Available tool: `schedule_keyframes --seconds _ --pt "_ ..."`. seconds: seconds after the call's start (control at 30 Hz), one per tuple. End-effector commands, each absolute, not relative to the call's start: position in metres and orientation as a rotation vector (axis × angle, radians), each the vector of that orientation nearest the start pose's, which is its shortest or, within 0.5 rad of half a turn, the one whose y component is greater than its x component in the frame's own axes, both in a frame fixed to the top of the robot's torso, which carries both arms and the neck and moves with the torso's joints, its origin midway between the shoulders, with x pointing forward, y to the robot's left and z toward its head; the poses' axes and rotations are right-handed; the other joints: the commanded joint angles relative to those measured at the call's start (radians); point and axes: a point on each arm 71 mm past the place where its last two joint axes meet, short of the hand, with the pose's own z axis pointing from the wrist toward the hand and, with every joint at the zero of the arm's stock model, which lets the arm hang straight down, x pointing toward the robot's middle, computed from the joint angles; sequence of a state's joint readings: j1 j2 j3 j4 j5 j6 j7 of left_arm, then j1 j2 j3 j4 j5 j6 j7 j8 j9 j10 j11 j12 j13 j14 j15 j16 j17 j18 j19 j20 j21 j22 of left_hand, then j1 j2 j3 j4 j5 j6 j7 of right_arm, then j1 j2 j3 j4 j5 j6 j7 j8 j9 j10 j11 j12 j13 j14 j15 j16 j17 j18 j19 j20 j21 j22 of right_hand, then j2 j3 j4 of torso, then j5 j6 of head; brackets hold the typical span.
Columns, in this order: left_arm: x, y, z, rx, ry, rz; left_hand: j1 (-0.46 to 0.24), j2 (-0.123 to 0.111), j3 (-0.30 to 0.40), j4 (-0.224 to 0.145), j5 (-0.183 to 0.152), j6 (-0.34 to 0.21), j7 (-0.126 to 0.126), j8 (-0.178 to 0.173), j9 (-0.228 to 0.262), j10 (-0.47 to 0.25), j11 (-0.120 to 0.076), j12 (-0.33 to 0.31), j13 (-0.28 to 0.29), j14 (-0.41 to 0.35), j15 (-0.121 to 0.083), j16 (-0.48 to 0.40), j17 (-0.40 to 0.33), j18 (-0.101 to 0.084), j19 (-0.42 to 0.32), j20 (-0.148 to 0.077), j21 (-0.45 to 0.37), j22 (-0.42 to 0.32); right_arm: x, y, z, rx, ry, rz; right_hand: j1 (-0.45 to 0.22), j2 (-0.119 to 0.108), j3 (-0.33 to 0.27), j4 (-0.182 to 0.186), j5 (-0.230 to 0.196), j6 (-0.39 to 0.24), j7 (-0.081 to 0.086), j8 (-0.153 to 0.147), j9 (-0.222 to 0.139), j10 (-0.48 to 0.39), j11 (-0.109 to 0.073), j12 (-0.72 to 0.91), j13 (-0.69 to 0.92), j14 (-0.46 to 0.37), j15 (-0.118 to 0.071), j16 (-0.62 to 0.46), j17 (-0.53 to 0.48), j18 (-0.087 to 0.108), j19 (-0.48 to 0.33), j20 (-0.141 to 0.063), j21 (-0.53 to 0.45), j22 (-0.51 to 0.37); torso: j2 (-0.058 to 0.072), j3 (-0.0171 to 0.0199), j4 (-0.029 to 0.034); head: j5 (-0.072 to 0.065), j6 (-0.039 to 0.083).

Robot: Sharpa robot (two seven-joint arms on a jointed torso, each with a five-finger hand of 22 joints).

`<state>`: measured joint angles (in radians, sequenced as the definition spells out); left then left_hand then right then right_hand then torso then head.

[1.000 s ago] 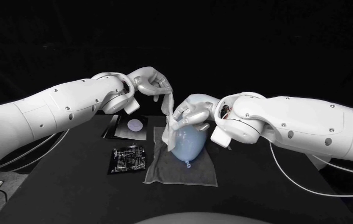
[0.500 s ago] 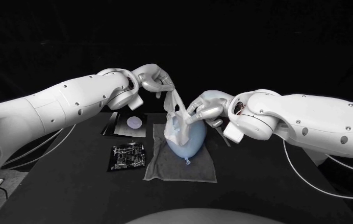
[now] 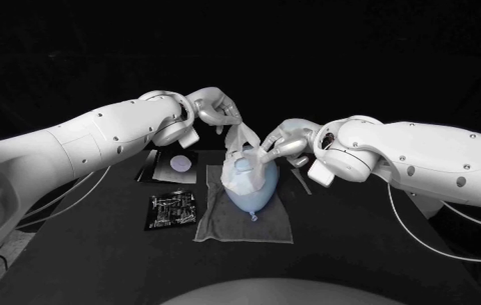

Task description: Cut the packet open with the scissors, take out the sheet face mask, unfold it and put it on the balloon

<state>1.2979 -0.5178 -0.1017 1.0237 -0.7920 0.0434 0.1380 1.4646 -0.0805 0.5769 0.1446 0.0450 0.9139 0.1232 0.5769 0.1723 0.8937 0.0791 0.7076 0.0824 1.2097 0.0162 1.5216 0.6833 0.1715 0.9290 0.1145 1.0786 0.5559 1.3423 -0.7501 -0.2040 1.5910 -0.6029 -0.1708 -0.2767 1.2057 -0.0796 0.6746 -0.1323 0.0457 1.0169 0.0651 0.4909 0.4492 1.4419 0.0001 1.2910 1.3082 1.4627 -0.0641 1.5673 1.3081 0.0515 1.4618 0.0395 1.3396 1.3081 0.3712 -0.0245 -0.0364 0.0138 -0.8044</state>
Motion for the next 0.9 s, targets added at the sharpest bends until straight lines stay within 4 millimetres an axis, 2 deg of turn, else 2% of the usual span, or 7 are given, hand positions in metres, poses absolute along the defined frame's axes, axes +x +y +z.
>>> schedule_keyframes --seconds 0.03,0.27,0.4,0.6,0.9 --pt "0.567 0.159 -0.191 -0.213 1.961 -1.094 0.000 0.005 0.007 0.000 0.003 0.002 0.003 0.003 0.065 0.001 0.001 -0.005 0.002 0.006 0.001 0.007 -0.001 0.012 -0.004 -0.001 -0.001 0.001 0.463 -0.149 -0.203 0.490 2.213 0.906 0.004 -0.004 0.001 0.003 0.004 0.002 0.002 0.007 0.002 0.040 -0.011 -0.001 0.077 0.108 -0.006 0.003 0.263 -0.004 0.047 -0.003 -0.002 0.197 0.000 0.0002 0.0012 -0.005 -0.006" --pt "0.567 0.151 -0.191 -0.204 1.956 -1.104 0.000 0.005 0.008 -0.002 0.003 0.000 0.004 0.003 0.067 0.000 0.001 -0.006 0.002 0.009 0.002 0.007 0.008 0.012 -0.005 -0.001 0.000 0.001 0.455 -0.155 -0.203 0.494 2.209 0.900 0.005 -0.004 0.000 0.003 0.004 0.003 0.002 0.007 0.002 0.041 -0.011 0.000 0.078 0.108 -0.006 0.003 0.263 -0.004 0.047 -0.003 -0.001 0.197 0.000 -0.0010 -0.0005 -0.010 -0.009" --pt "0.568 0.148 -0.191 -0.196 1.951 -1.097 0.001 0.005 0.010 -0.003 0.003 -0.001 0.004 0.003 0.069 -0.001 0.001 -0.007 0.002 0.011 0.002 0.008 0.013 0.012 -0.005 -0.001 0.000 0.002 0.448 -0.158 -0.201 0.496 2.200 0.900 0.005 -0.005 0.000 0.003 0.004 0.003 0.002 0.008 0.002 0.041 -0.011 0.000 0.079 0.108 -0.006 0.003 0.263 -0.004 0.047 -0.003 0.000 0.198 -0.001 -0.0003 0.0001 -0.016 -0.009" --pt "0.570 0.146 -0.191 -0.191 1.946 -1.088 0.001 0.005 0.010 -0.003 0.003 -0.001 0.004 0.003 0.069 -0.001 0.001 -0.007 0.002 0.011 0.002 0.008 0.013 0.012 -0.005 -0.001 0.000 0.002 0.443 -0.165 -0.200 0.512 2.189 0.893 0.005 -0.005 0.000 0.003 0.004 0.003 0.002 0.008 0.002 0.041 -0.012 0.001 0.079 0.108 -0.006 0.003 0.263 -0.005 0.048 -0.003 0.002 0.198 -0.001 -0.0012 0.0010 -0.023 -0.007" --pt "0.572 0.141 -0.191 -0.176 1.941 -1.072 0.001 0.006 0.011 -0.005 0.003 -0.002 0.005 0.003 0.072 -0.001 0.002 -0.007 0.002 0.012 0.002 0.009 0.016 0.012 -0.005 -0.001 0.001 0.002 0.445 -0.173 -0.201 0.545 2.172 0.865 0.006 -0.006 0.000 0.002 0.004 0.004 0.002 0.008 0.003 0.042 -0.012 0.002 0.079 0.108 -0.006 0.003 0.263 -0.005 0.049 -0.003 0.004 0.199 0.000 -0.0004 0.0021 -0.026 -0.008"
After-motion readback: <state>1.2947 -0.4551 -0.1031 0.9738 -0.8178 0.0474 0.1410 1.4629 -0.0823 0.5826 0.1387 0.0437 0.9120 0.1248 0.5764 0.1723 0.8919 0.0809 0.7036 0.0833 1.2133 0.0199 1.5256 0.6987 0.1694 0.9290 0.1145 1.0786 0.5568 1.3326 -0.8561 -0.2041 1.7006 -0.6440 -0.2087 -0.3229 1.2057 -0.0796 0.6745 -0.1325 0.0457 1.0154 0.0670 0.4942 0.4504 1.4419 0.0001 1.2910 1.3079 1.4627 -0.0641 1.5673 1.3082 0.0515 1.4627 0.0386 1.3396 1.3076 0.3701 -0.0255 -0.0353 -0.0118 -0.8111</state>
